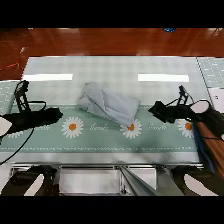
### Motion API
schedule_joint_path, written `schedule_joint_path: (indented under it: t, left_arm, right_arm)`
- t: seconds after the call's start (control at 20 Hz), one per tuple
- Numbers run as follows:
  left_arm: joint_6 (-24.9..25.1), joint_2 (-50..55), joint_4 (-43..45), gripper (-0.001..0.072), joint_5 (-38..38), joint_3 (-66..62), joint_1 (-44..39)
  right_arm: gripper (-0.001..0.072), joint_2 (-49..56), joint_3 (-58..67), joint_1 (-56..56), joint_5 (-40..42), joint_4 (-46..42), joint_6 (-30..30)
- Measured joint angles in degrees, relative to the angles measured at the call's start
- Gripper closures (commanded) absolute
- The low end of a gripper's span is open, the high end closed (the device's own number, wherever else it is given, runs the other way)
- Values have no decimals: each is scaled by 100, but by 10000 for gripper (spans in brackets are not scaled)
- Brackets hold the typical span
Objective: Fold the shirts.
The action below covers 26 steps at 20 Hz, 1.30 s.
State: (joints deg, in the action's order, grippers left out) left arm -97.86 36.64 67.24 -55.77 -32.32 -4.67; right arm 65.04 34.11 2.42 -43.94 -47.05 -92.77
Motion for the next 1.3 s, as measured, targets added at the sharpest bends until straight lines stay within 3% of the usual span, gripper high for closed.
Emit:
schedule_joint_path:
  t: [0.2, 0.5, 0.55, 0.6, 0.9, 1.3]
  left_arm:
    - [0, 11, -37, 688, 35, 85, -20]
    - [0, 13, -42, 688, 90, 111, -24]
    - [0, 13, -44, 688, 96, 116, -24]
    - [0, 11, -44, 688, 116, 116, -24]
    - [0, 11, -46, 688, 160, 116, -24]
    - [0, 11, -46, 688, 190, 116, -24]
  right_arm:
    - [300, 1040, 442, 442, 0, 1078, 636]
    - [328, 2107, 1255, 1075, -323, 1711, 942]
    - [464, 2223, 1388, 1163, -369, 1742, 968]
    - [684, 2326, 1543, 1257, -378, 1720, 1008]
    - [688, 2527, 3123, 1541, -715, 1810, 1432]
    - [688, 2555, 6625, 1294, -1644, 365, 623]
